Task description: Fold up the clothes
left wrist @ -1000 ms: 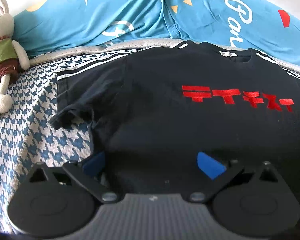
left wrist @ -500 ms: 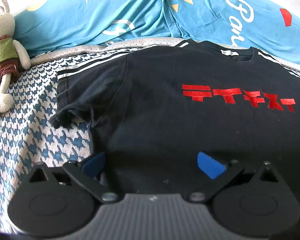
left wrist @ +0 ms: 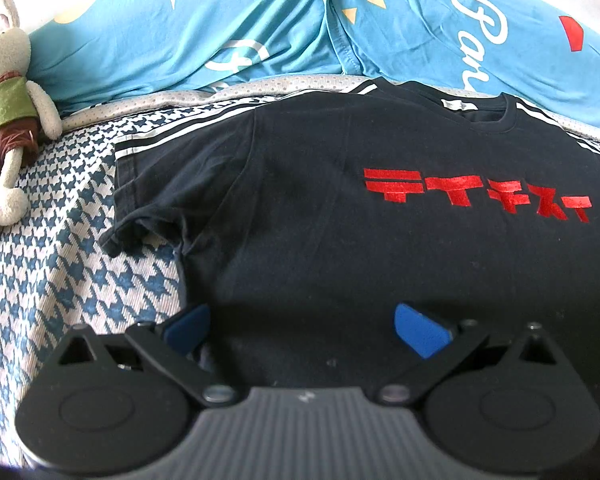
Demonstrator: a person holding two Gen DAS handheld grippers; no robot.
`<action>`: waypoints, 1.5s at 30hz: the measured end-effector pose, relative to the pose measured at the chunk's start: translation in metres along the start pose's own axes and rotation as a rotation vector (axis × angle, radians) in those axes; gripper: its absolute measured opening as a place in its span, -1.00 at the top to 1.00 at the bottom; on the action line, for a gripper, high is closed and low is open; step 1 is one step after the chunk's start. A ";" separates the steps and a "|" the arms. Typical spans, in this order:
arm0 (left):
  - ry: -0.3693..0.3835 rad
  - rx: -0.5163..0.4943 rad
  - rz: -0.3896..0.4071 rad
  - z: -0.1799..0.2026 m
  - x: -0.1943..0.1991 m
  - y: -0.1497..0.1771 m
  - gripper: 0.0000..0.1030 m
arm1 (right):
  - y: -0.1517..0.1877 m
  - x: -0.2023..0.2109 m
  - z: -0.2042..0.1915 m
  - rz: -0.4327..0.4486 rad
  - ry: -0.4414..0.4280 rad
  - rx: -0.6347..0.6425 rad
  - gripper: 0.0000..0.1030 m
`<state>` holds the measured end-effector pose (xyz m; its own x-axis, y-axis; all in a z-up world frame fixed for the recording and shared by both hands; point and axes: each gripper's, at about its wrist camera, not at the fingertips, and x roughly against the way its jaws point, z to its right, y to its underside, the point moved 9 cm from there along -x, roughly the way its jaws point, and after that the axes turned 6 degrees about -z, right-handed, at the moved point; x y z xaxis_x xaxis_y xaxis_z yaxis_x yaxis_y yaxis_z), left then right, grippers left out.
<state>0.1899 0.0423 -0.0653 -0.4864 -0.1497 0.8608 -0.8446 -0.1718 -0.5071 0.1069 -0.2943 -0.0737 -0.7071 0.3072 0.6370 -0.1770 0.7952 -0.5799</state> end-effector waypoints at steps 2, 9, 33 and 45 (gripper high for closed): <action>0.001 -0.001 0.000 0.000 0.000 0.000 -1.00 | 0.000 -0.005 -0.003 0.008 0.013 0.025 -0.01; -0.002 -0.002 0.000 0.001 0.000 0.000 -1.00 | 0.007 -0.022 -0.012 0.000 0.034 0.094 0.13; -0.005 -0.006 -0.001 0.001 -0.001 0.001 -1.00 | 0.083 -0.003 -0.151 -0.018 -0.162 0.690 0.60; 0.007 -0.022 -0.006 0.001 0.000 0.003 -1.00 | 0.056 0.006 -0.139 -0.083 -0.321 0.401 0.39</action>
<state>0.1878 0.0405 -0.0668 -0.4823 -0.1422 0.8644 -0.8524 -0.1513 -0.5005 0.1879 -0.1746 -0.0316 -0.8425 0.0259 0.5380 -0.4453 0.5284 -0.7228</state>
